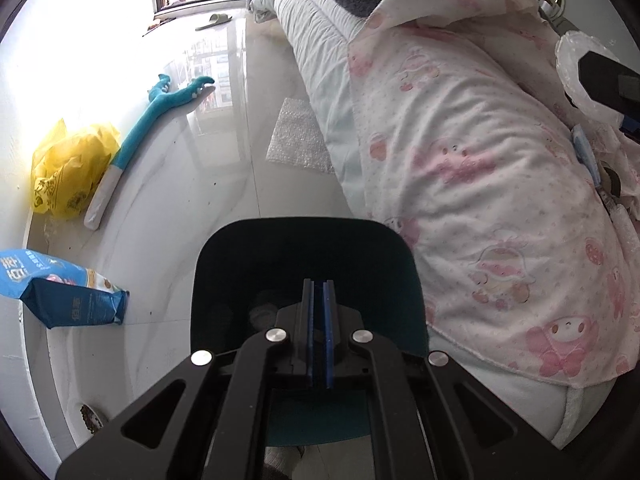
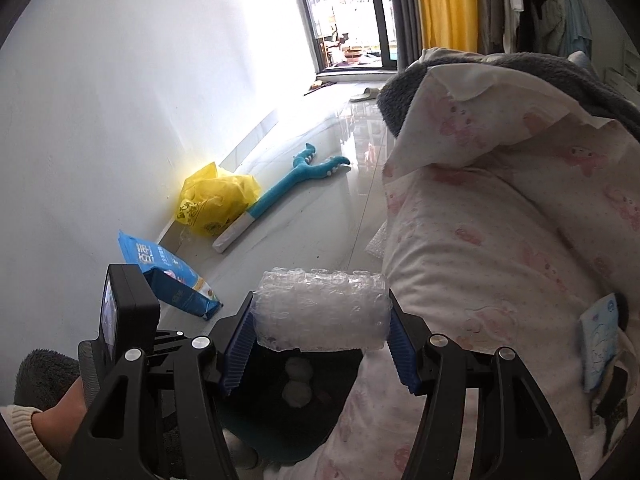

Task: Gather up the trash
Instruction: 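Open both grippers to drop the tissue ball and bubble wrap into the bin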

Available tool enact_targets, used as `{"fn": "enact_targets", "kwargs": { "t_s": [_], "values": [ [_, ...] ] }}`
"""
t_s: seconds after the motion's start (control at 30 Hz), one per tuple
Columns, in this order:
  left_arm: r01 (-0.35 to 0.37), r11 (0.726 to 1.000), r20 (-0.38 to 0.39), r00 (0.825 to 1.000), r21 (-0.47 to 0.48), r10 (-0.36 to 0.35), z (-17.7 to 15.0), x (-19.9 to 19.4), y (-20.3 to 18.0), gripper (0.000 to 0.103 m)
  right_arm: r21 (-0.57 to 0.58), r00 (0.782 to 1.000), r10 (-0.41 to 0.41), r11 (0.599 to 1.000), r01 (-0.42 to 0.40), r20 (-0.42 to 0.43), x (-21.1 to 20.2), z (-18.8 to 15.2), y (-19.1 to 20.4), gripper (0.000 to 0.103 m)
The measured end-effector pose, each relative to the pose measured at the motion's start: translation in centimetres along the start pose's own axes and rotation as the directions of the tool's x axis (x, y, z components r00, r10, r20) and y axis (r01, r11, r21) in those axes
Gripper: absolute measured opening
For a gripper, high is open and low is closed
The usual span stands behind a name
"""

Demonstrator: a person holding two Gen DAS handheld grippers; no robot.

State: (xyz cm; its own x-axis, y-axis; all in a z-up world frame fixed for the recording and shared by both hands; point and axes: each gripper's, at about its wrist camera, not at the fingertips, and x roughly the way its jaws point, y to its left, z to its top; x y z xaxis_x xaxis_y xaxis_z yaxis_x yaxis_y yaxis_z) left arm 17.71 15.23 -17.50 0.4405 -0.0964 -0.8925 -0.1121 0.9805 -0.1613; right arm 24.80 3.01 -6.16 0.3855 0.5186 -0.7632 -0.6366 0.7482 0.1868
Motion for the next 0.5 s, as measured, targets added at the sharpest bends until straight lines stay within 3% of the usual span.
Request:
{"fn": "enact_targets", "kwargs": {
  "t_s": [0.13, 0.2, 0.27, 0.33, 0.4, 0.5],
  "values": [
    [-0.025, 0.999, -0.022, 0.999, -0.033, 0.025, -0.7, 0.0, 1.9, 0.012, -0.014, 0.999, 0.012, 1.000, -0.012, -0.048, 2.2, -0.3, 1.4, 0.061],
    [-0.047, 0.998, -0.015, 0.999, -0.050, 0.046, -0.9, -0.3, 2.9, 0.037, -0.006, 0.997, 0.023, 1.000, -0.024, -0.070, 3.2, -0.5, 1.7, 0.061],
    [-0.070, 0.996, 0.002, 0.997, -0.056, 0.071, -1.1, -0.8, 3.6, 0.051, 0.014, 0.995, 0.036, 0.999, -0.035, -0.094, 4.3, -0.8, 1.9, 0.061],
    [-0.085, 0.995, 0.025, 0.996, -0.057, 0.087, -1.2, -1.5, 4.2, 0.059, 0.033, 0.992, 0.045, 0.999, -0.042, -0.119, 5.6, -1.2, 2.0, 0.061],
    [-0.113, 0.992, 0.045, 0.992, -0.062, 0.116, -1.1, -2.2, 4.9, 0.074, 0.051, 0.988, 0.052, 0.998, -0.045, -0.143, 6.7, -1.5, 2.0, 0.061],
    [-0.135, 0.989, 0.095, 0.986, -0.065, 0.141, -1.1, -3.6, 5.6, 0.084, 0.055, 0.983, 0.045, 0.998, -0.036, -0.176, 8.3, -2.0, 2.3, 0.061]
  ]
}}
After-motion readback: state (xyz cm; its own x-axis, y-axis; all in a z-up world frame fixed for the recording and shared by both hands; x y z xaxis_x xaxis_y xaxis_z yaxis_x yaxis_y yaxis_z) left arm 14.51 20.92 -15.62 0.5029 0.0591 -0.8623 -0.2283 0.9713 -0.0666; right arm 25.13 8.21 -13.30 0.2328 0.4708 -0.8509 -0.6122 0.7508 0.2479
